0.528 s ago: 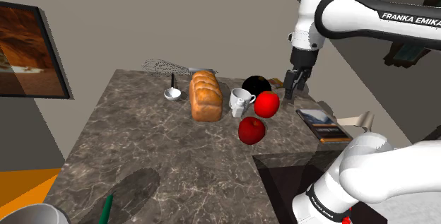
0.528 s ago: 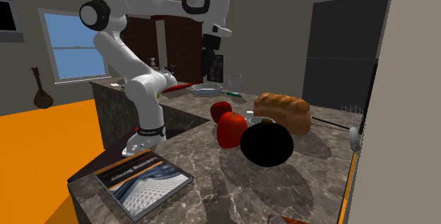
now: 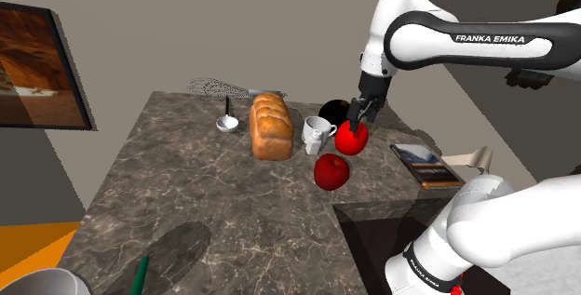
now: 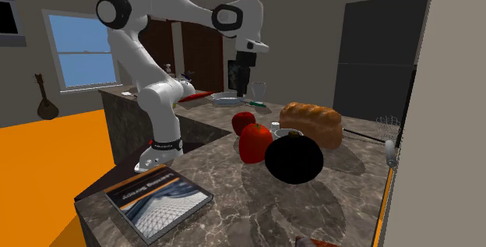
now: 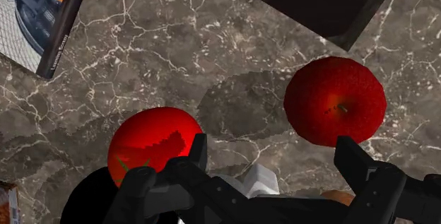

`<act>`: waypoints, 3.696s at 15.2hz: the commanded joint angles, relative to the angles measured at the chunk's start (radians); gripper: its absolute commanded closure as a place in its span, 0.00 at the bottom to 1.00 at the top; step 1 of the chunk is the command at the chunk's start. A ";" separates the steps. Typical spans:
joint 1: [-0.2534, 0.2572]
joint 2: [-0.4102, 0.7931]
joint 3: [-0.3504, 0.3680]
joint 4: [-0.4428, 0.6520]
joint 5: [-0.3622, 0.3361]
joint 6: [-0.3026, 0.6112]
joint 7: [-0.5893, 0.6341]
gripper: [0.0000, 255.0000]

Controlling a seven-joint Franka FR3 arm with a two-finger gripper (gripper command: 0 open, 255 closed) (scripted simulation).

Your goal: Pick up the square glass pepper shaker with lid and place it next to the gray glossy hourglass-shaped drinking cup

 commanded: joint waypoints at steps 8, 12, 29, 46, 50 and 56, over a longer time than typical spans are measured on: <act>-0.007 0.262 -0.001 0.008 0.008 0.383 0.059 0.00; -0.009 0.349 -0.002 0.027 0.008 0.484 0.074 0.00; -0.013 0.401 -0.006 -0.017 0.002 0.580 0.075 1.00; -0.008 0.334 -0.006 0.062 0.009 0.435 0.067 1.00; -0.008 0.314 -0.005 0.099 0.011 0.378 0.064 1.00; -0.007 0.291 -0.004 0.160 0.014 0.294 0.059 1.00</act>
